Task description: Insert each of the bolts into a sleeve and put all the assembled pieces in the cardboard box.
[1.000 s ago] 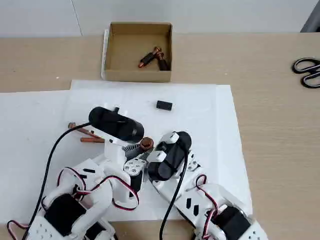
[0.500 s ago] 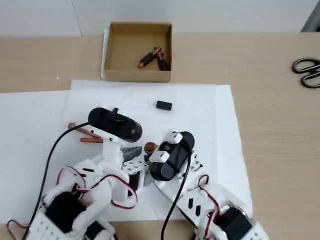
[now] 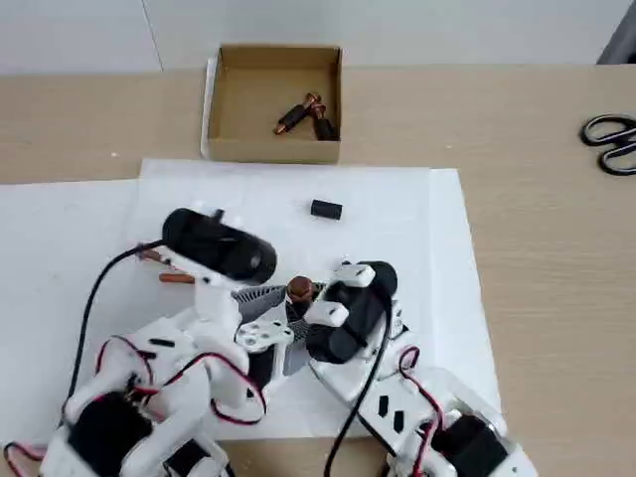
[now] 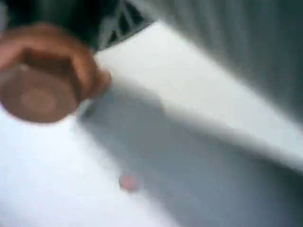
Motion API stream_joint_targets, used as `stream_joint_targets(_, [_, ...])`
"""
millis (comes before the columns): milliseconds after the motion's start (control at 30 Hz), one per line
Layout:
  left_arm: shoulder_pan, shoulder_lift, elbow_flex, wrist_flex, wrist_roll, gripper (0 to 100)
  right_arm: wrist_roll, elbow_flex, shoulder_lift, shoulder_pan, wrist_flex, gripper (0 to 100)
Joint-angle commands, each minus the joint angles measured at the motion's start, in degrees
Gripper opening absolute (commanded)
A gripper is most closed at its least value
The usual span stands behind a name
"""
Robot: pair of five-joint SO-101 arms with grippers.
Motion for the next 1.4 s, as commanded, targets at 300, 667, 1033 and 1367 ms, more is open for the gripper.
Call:
stream_joint_targets(300, [-12.7,-0.4,-5.7,-4.9,-3.3,0,0.0,-1.2,-0.4,0.7,-1.3,0.4])
stream_joint_targets(667, [-31.6,-0.2,-12.8,-6.2,-3.3,0,-1.2,-0.8,1.3,6.6,2.2,0.3])
stream_joint_targets(1033, [-47.7,-0.3,-15.1,-2.7,-7.9,0,-5.7,-21.0,30.9,20.8,-3.4,0.3])
stream_joint_targets(1367, [-53.1,-0.4,-14.9,-1.3,-10.5,0,-9.8,-45.5,61.8,22.4,-6.9,0.3])
